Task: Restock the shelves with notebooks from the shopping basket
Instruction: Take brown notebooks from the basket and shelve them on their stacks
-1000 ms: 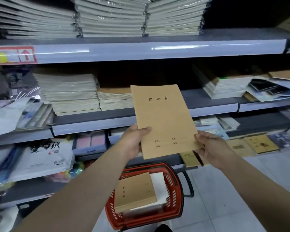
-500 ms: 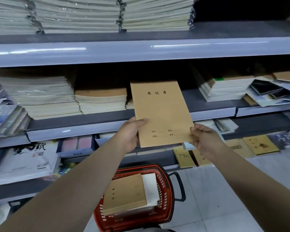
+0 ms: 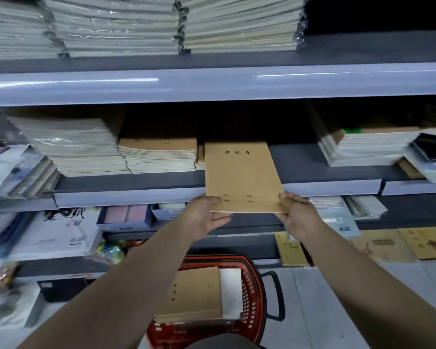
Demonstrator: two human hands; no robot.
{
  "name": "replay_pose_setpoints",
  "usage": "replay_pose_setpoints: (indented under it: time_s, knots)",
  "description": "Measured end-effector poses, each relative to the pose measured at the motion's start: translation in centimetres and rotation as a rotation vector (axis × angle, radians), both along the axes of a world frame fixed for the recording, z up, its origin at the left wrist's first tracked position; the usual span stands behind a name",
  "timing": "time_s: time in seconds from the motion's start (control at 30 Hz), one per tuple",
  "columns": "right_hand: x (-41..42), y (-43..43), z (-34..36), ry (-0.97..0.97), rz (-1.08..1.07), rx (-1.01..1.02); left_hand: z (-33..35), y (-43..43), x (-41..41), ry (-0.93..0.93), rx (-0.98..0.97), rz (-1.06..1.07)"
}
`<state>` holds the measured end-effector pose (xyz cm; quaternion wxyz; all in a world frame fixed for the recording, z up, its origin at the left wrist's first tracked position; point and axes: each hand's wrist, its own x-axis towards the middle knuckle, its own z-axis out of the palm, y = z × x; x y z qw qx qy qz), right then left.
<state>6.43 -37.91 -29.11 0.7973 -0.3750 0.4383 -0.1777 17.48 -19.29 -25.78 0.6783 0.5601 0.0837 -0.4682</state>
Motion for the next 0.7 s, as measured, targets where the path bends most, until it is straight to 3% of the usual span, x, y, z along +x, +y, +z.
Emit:
replay_pose_setpoints:
  time_s: [0.17,0.37,0.47,0.7]
  knots:
    - [1.3,-0.1,-0.3,-0.034,0.028,0.111,-0.6,0.1,0.2,0.011,0.034,0.043]
    - [1.7,0.0,-0.4,0.170,0.392,0.025,-0.9,-1.0,0.8,0.013,0.074,0.172]
    - [2.6,-0.3,-0.5,0.211,0.361,0.023,-0.9,-1.7,1.3,0.037,0.079,0.207]
    - [5.3,-1.1,-0.4,0.106,0.299,0.114,-0.4,-2.2,2.7,0.044,0.091,0.179]
